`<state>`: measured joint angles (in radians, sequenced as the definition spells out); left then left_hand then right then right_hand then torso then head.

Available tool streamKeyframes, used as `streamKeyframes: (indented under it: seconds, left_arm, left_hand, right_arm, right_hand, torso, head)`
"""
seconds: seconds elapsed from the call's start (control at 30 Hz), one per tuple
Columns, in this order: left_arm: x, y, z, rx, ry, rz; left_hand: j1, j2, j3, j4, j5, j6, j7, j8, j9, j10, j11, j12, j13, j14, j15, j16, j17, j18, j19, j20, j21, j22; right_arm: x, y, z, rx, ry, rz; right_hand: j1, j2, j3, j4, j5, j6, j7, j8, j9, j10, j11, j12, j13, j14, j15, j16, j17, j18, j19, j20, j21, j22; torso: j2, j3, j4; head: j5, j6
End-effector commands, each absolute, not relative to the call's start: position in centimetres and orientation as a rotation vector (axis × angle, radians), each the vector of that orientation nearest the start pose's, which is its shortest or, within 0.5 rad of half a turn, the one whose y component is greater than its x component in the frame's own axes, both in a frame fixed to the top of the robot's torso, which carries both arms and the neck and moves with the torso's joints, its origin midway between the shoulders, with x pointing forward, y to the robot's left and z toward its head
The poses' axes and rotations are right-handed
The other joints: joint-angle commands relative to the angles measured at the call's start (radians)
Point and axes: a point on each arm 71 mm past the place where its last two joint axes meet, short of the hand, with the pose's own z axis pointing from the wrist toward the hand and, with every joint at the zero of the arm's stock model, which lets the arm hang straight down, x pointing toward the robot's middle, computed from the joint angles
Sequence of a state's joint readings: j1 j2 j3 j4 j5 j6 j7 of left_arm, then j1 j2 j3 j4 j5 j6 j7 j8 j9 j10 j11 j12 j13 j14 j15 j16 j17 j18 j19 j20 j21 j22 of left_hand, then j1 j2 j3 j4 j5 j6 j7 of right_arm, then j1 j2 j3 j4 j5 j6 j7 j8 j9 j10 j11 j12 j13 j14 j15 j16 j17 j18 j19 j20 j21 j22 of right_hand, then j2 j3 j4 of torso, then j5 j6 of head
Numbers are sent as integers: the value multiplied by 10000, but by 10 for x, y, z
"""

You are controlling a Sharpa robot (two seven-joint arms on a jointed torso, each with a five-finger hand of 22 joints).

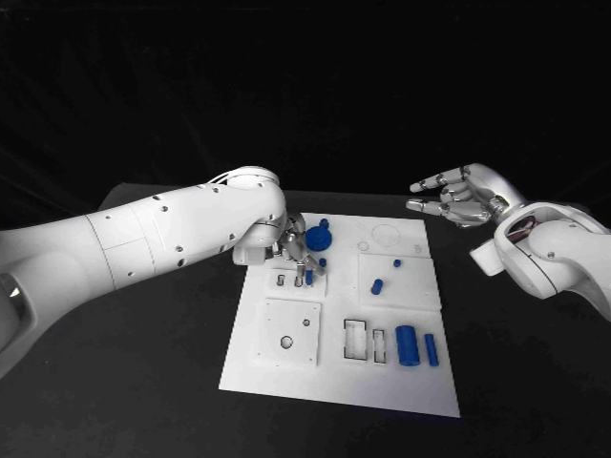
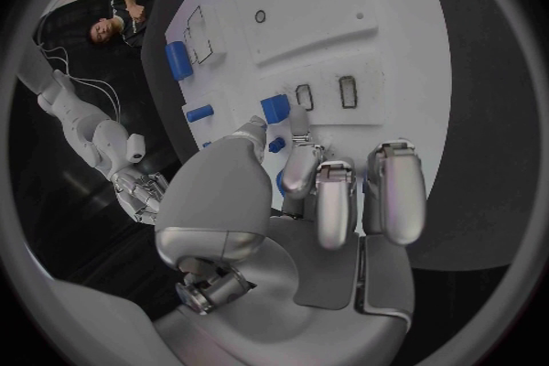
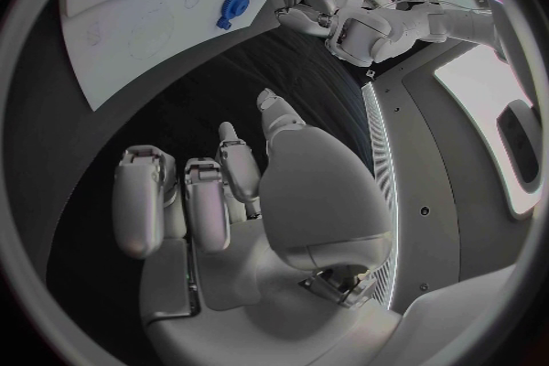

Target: Assemble the parts on the task board

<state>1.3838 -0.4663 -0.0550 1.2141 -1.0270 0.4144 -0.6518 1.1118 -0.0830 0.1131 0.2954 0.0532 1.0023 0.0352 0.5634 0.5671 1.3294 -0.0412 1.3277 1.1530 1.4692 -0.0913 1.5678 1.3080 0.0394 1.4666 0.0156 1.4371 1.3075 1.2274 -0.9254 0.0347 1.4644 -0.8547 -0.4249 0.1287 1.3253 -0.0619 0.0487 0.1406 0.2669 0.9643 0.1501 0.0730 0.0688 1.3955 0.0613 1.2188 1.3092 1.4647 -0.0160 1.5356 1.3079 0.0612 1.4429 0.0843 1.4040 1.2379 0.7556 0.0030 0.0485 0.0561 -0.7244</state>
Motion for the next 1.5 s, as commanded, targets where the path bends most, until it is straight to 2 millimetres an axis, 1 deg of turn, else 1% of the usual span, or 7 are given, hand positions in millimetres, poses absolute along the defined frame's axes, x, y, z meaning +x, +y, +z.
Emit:
streamKeyframes:
  seconds: [0.03,0.53,0.8,1.27,1.33,1.4,1.5]
  left_arm:
    - [537,112,-164,551,24539,-2770]
    - [534,111,-165,594,24790,-2921]
    - [534,110,-165,476,24833,-3045]
    - [534,110,-165,253,24884,-3227]
    - [534,109,-165,242,24881,-3240]
    - [534,109,-165,220,24866,-3254]
    - [534,110,-165,157,24839,-3311]
  left_hand:
    - [-35,-104,54,-21,-37,-18,-51,61,9,65,30,28,10,1016,-69,30,2628,-20,581,-73,69,1098]
    - [102,-96,520,-49,-35,-116,-58,145,198,57,22,20,15,1016,-77,30,2628,-24,587,-82,78,1126]
    - [451,24,1037,-104,-35,-214,-64,178,332,34,13,-5,-4,1016,-83,30,2628,-24,587,-88,75,1137]
    - [1373,212,2024,-544,13,-432,-85,147,513,-35,-9,-87,-69,1016,-103,30,2628,-21,585,-104,58,1148]
    - [1566,208,2274,-705,182,-477,-92,125,539,-52,-14,-109,-81,1016,-107,30,2628,-21,585,-106,55,1152]
    - [1897,172,2657,-986,492,-564,-106,77,555,-87,-30,-150,-108,1016,-124,30,2628,-19,584,-117,50,1153]
    - [2312,-80,3410,-1456,1294,-708,-45,16,596,-135,6,-235,-162,1016,-111,30,2628,-20,583,-128,45,1162]
  right_arm:
    - [509,-265,-140,4029,14900,9509]
    - [509,-265,-141,4047,14928,9499]
    - [509,-265,-142,4046,14938,9508]
    - [509,-264,-142,4041,14946,9519]
    - [509,-264,-142,4040,14947,9521]
    - [509,-264,-142,4038,14947,9523]
    - [509,-264,-142,4039,14948,9527]
  right_hand:
    - [24,80,-53,-11,49,2,-23,63,16,-25,-26,-43,280,924,-19,-64,2091,68,-41,-5,-32,-10]
    - [24,80,-53,-11,49,2,-23,63,16,-25,-26,-43,280,924,-19,-64,2091,68,-41,-5,-32,-10]
    - [24,80,-53,-11,49,2,-23,63,16,-25,-26,-43,280,924,-19,-64,2091,68,-41,-5,-32,-10]
    - [24,80,-53,-11,49,2,-23,63,16,-25,-26,-43,280,924,-19,-64,2091,68,-41,-5,-32,-10]
    - [24,80,-53,-11,49,2,-23,63,16,-25,-26,-43,280,924,-19,-64,2091,68,-41,-5,-32,-10]
    - [24,80,-53,-11,49,2,-23,63,16,-25,-26,-43,280,924,-19,-64,2091,68,-41,-5,-32,-10]
    - [24,80,-53,-11,49,2,-23,63,16,-25,-26,-43,280,924,-19,-64,2091,68,-41,-5,-32,-10]
  torso:
    - [-3,4,5]
    - [-7,-8,9]
    - [-5,-12,8]
    - [-5,-5,2]
    - [-4,-6,0]
    - [-5,-6,-1]
    - [-4,-5,-1]
  head:
    - [10,-9]
    - [43,-20]
    - [60,-32]
    - [56,-47]
    - [55,-48]
    - [63,-52]
    - [53,-62]
